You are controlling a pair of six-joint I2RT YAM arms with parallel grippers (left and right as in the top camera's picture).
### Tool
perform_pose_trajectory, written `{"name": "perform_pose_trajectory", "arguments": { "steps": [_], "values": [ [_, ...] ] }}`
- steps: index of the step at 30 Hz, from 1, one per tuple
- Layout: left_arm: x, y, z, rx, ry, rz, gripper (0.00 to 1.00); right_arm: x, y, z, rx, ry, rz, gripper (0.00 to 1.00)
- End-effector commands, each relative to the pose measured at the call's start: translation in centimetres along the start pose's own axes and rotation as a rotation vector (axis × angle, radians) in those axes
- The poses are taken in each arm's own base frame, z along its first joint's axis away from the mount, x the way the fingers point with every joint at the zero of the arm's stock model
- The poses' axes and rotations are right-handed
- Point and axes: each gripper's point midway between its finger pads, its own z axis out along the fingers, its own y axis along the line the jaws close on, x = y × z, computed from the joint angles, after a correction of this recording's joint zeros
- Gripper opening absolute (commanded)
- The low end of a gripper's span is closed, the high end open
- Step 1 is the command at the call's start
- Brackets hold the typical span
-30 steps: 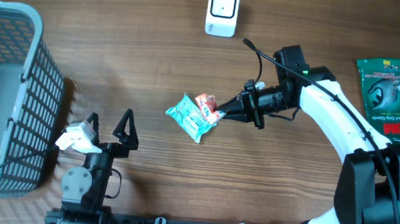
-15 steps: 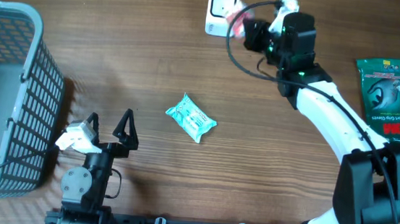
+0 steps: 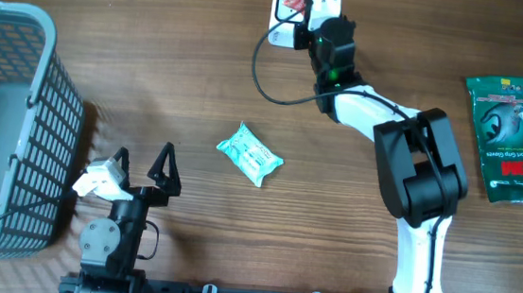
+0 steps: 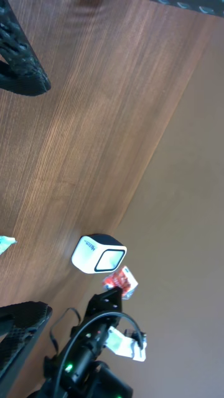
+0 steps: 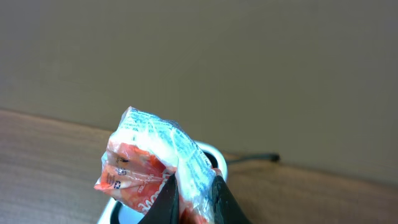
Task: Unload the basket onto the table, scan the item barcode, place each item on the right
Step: 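Hold the orange tissue pack in front of the scanner, then carry the orange pack to the right table edge and release it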
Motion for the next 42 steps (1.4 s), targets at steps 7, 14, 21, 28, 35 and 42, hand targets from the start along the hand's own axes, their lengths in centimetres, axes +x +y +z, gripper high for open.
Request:
{"name": "perform_pose_trajectory", "arguments": {
  "steps": [7,14,21,28,35,42],
  "values": [
    [0.2,0.0,0.0,0.006,0.005,0.016,1.0,0.3,1.1,1.9,0.002,-0.053,-0.085,0.05],
    [0.2,0.0,0.0,0.006,0.005,0.016,1.0,-5.1,-1.7,-0.3,0.131,-0.038,0.093,0.04],
    [0.2,0.0,0.0,0.006,0.005,0.016,1.0,-5.5,-11.1,-13.6,0.405,0.448,0.373,0.04],
    [0.2,0.0,0.0,0.006,0.005,0.016,1.0,7.1,-23.7,-24.8,0.832,0.812,0.782,0.04],
    [0.2,0.0,0.0,0.006,0.005,0.016,1.0,16.3,-25.6,-26.7,0.922,0.917,0.829,0.04],
    [0.2,0.0,0.0,0.006,0.005,0.016,1.0,18.4,-32.4,-31.6,1.23,0.896,0.751,0.04]
  ]
}}
